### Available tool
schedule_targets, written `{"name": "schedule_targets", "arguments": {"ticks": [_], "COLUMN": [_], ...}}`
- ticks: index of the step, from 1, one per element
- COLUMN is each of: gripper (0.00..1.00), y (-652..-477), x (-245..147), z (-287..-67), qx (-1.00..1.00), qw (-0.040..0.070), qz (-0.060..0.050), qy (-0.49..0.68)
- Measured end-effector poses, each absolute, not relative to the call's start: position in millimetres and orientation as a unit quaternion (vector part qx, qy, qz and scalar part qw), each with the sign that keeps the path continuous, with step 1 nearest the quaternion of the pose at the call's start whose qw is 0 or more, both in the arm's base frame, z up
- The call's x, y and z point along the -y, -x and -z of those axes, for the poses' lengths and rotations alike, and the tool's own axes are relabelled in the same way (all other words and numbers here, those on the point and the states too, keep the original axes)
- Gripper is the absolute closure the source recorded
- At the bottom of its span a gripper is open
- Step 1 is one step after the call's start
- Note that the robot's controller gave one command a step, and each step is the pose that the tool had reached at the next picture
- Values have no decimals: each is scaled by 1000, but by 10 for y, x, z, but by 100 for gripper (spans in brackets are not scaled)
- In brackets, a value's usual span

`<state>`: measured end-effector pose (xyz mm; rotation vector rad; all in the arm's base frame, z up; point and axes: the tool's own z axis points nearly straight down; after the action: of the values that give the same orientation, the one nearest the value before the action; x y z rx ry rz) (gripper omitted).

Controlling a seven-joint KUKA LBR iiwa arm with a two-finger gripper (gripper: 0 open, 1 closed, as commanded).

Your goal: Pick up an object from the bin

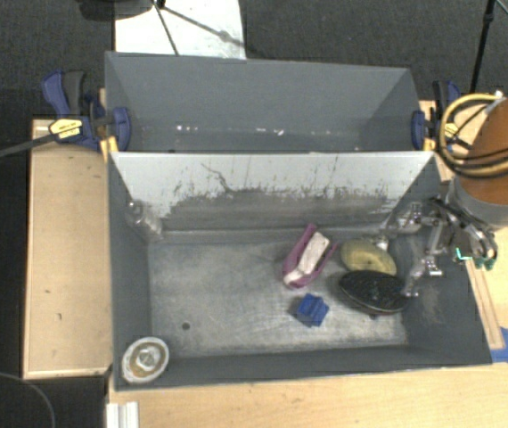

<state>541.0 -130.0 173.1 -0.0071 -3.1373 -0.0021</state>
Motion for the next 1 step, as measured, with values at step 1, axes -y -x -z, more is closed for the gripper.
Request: {"name": "schedule_targets", "arguments": {"ticks": [1], "gripper": [0], "y": [-5445], "x": [1265], "z": [-747], "qx": [993], "qw": [-4], "qz": [-2], "qy": [-117]}}
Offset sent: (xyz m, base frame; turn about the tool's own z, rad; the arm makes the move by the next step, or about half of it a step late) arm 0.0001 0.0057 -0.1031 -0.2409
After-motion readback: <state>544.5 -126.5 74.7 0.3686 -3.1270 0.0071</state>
